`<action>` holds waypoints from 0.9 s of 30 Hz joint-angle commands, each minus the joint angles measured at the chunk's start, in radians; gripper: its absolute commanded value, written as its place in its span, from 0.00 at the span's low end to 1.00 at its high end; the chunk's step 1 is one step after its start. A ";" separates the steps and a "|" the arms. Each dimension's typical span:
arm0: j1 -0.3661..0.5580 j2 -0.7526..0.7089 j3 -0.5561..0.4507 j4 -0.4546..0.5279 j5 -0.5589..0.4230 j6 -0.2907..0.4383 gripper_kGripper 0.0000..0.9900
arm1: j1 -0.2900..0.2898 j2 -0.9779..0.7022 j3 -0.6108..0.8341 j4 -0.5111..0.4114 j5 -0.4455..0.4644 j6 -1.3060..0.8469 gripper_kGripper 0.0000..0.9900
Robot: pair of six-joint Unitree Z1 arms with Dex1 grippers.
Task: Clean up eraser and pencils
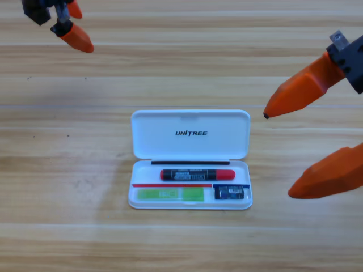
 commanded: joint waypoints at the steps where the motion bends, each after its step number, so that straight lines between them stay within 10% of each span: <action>1: 0.033 0.104 0.019 -0.006 -0.110 0.078 0.53 | -0.028 -0.018 0.032 -0.010 0.008 0.004 0.99; 5: 0.028 0.143 0.048 -0.032 -0.188 0.101 0.00 | -0.028 -0.015 0.027 -0.010 0.008 0.006 0.99; 12: 0.024 0.101 0.286 -0.323 -0.224 0.024 0.00 | -0.028 -0.032 0.021 -0.010 0.007 0.006 0.99; 27: -0.022 0.288 0.290 -0.277 -0.424 -0.004 0.00 | -0.028 -0.049 0.043 -0.010 0.007 0.007 0.99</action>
